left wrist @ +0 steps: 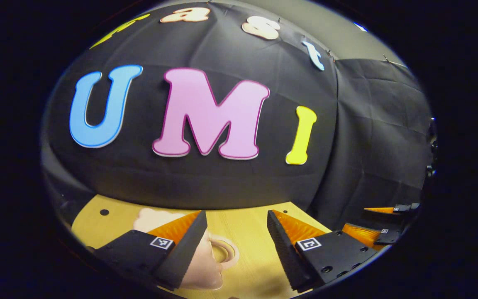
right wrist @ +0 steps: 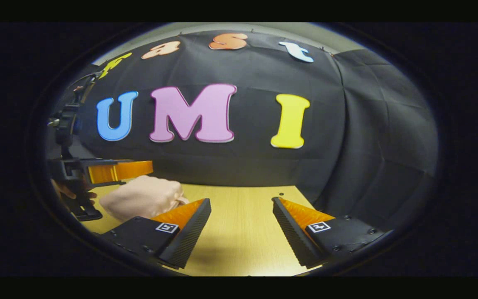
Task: First open the suitcase, pack the skin care products into it, and then close the suitcase.
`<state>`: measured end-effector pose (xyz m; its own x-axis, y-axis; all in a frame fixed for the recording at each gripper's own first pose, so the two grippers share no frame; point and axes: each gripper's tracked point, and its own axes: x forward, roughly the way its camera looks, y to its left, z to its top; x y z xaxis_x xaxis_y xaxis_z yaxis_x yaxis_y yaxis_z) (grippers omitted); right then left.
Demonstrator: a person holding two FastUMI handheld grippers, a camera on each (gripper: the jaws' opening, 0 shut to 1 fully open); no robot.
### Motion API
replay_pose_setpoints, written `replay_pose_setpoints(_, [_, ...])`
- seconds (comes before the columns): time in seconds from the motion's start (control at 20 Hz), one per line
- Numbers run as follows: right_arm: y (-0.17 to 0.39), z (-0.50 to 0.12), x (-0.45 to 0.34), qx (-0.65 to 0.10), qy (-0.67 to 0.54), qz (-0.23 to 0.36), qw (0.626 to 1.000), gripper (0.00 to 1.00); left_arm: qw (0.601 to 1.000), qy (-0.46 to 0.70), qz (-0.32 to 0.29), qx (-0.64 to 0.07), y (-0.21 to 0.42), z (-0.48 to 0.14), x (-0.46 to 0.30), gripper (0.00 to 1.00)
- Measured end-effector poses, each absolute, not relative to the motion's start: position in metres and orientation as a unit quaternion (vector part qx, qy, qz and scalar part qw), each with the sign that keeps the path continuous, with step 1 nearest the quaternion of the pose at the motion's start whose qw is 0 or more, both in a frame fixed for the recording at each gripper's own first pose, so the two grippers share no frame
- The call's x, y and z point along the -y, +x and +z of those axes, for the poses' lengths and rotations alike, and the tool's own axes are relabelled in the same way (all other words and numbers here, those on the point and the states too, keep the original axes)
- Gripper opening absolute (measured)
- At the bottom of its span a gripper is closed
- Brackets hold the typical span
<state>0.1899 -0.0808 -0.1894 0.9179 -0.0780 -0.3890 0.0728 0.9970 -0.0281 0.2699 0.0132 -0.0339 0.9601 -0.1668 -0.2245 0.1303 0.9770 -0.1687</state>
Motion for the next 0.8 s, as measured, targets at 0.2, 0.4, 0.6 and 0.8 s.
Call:
replay_pose_setpoints(0.2, [0.177,-0.105,0.058,-0.128,-0.024,-0.044,0.991,0.96,0.997,-0.056,-0.027,-0.035,0.198,0.059,-0.053,0.96])
replay_pose_setpoints(0.4, [0.149,-0.027,0.023,-0.036,-0.053,-0.043,0.997,0.96,0.994,-0.094,0.029,0.040,0.128,0.127,-0.099,0.96])
replay_pose_setpoints(0.6, [0.115,-0.017,-0.013,-0.036,-0.067,-0.016,0.997,0.96,0.995,-0.080,0.059,0.027,0.081,0.120,-0.124,0.96])
replay_pose_setpoints(0.8, [0.105,-0.022,-0.035,-0.041,-0.045,-0.002,0.998,0.96,0.995,-0.066,0.067,0.022,0.055,0.116,-0.132,0.96])
